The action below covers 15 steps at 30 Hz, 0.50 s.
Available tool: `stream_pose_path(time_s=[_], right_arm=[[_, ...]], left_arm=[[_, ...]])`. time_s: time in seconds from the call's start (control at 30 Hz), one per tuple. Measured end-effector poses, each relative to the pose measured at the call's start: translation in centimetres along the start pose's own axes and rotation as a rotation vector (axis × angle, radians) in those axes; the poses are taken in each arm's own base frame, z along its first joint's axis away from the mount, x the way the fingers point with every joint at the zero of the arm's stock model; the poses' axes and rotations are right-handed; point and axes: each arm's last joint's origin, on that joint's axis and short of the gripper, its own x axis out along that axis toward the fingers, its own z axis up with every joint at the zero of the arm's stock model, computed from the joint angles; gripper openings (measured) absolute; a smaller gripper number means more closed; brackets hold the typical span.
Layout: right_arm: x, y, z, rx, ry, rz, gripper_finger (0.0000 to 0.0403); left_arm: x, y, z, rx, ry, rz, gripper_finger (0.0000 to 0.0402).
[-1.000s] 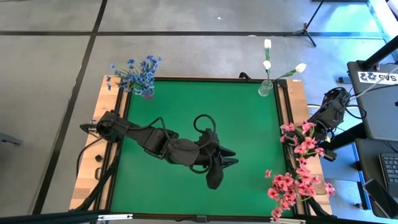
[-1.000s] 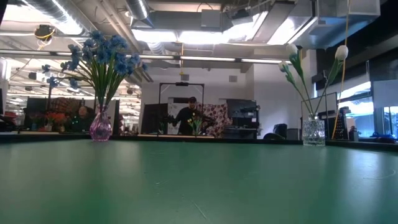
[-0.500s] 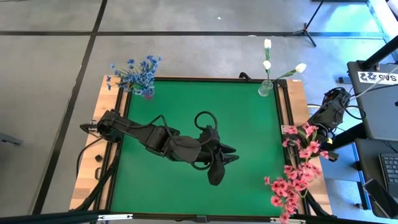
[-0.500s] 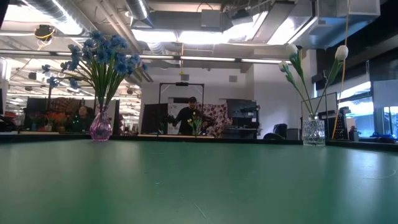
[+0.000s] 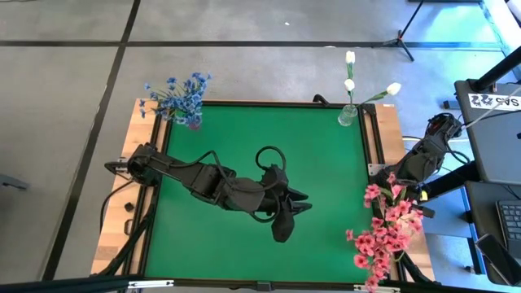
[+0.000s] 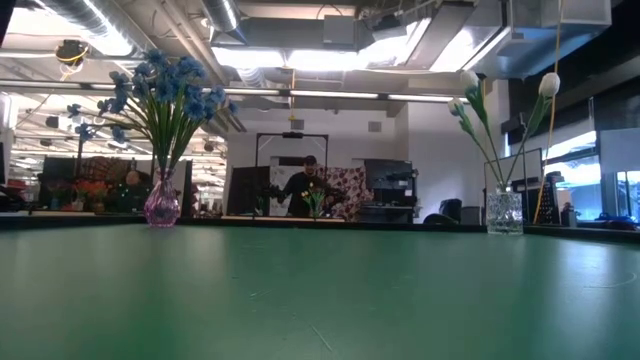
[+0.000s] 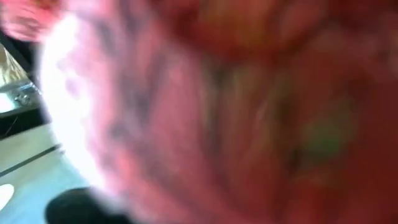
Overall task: Sort flowers into vase by color
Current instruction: Put the pink flowers into the red vase
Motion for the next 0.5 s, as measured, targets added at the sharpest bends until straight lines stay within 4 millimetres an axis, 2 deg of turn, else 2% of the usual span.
stream_pose_path(time_s=[0.17,0.5], right_arm=[[0.5,-0.1,-0.1,0.013,0.036,0.027,0.0077],[1.4,-0.3,-0.4,0.066,0.114,0.088,0.0196]], left_arm=[[0.0,0.0,0.0,0.002,0.004,0.003,0.0124],[0.0,0.0,0.0,0.002,0.004,0.003,0.0124]])
